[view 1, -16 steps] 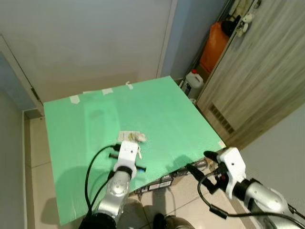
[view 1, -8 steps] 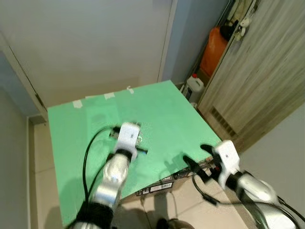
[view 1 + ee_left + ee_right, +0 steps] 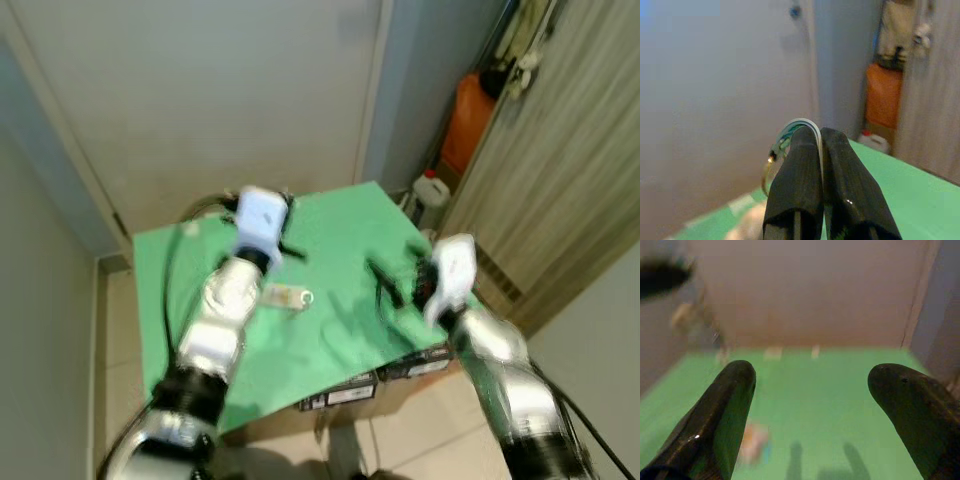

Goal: Hang keys on a hook

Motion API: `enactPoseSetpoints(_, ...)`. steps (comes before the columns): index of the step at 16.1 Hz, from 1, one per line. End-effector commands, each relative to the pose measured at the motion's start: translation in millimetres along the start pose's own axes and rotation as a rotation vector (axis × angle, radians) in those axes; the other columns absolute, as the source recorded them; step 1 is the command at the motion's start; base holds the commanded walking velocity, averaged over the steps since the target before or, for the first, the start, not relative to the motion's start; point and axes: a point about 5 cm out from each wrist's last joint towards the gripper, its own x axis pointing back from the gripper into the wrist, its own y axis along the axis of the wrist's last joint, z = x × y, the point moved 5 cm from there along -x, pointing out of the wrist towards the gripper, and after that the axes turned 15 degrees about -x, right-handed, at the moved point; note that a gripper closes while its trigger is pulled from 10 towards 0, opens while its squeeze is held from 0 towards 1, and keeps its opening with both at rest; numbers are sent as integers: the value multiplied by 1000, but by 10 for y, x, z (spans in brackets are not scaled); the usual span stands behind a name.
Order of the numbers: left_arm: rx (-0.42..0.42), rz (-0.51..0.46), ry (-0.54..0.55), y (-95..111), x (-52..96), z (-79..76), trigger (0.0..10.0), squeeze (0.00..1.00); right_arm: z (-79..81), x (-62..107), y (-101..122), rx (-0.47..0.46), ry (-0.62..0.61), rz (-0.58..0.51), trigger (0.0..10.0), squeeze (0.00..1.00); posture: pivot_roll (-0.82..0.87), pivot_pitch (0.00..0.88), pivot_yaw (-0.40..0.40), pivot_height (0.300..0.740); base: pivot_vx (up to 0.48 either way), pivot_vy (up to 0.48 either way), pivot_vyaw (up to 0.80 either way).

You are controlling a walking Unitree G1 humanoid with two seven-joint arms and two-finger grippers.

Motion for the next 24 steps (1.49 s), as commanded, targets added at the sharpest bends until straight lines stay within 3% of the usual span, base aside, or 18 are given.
enactPoseSetpoints(1, 6, -43, 55, 182, -41, 190, 0, 0, -50, -47, 172, -46, -29, -83, 10000, 0, 9, 0, 11, 740, 0, 0, 0)
enactPoseSetpoints(5, 3, -79, 120, 294, 76, 354, 0, 0, -141, -88, 401, -31, -92, -234, 10000, 0, 28, 0, 38, 740, 0, 0, 0)
enactPoseSetpoints(8, 25, -52, 194, 190, 205, 459, 0, 0, -276, -29, 391, -44, -158, -271, 10000, 0, 23, 0, 47, 740, 0, 0, 0)
enactPoseSetpoints(9, 93, 9, 214, 12, 283, 427, 0, 0, -389, 32, 332, -24, -210, -267, 10000, 0, 18, 0, 46, 740, 0, 0, 0)
enactPoseSetpoints(13, 71, 66, 154, -171, 375, 192, 0, 0, -561, 126, 238, 40, -284, -253, 10000, 0, 18, 0, 36, 740, 0, 0, 0)
enactPoseSetpoints(18, 12, 117, 114, -403, 493, 93, 0, 0, -492, 97, 198, 2, -240, -259, 10000, 0, 19, 0, 28, 740, 0, 0, 0)
enactPoseSetpoints(19, 51, 145, 102, -453, 489, 57, 0, 0, -451, 70, 158, -4, -225, -236, 10000, 0, 17, 0, 28, 740, 0, 0, 0)
enactPoseSetpoints(24, 84, 125, 70, -389, 432, -50, 0, 0, -420, 42, -39, -45, -201, -157, 10000, 0, 9, 0, 23, 740, 0, 0, 0)
